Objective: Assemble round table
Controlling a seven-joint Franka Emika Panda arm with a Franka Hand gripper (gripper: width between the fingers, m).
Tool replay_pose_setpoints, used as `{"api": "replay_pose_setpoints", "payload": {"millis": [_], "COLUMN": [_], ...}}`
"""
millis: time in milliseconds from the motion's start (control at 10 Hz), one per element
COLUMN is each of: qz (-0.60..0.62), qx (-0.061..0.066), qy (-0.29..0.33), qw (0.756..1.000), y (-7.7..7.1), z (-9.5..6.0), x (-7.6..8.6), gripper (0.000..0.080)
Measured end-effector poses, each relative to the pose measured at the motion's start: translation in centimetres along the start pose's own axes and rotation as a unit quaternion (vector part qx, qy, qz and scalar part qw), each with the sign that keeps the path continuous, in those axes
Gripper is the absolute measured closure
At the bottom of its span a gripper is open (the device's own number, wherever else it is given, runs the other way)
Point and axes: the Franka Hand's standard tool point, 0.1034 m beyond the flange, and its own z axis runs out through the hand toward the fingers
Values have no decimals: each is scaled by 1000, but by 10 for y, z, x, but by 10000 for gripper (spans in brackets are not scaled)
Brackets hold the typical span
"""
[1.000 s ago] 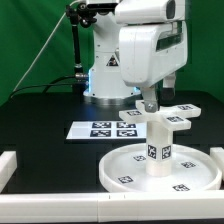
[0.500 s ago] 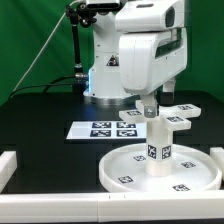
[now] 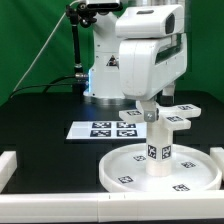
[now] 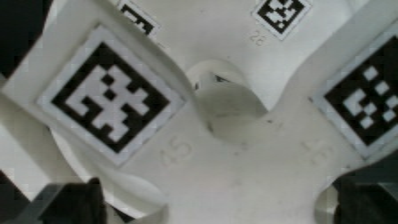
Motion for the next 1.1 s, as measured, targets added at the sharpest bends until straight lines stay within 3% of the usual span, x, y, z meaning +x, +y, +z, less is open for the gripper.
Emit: {"api": "replay_pose_setpoints", "payload": {"millis": [200,300,400,500,800,1100], "qz": [3,3,3,12,41,188], "qx": [0,0,0,0,1,3], "qy": [0,0,0,0,1,3], "qw": [1000,1000,1000,1000,999,982], "y": [0,0,0,0,0,1], "z": [1,1,0,0,1,0], "x": [0,0,0,-1,-1,-3], "gripper": [150,279,279,364,364,364]}}
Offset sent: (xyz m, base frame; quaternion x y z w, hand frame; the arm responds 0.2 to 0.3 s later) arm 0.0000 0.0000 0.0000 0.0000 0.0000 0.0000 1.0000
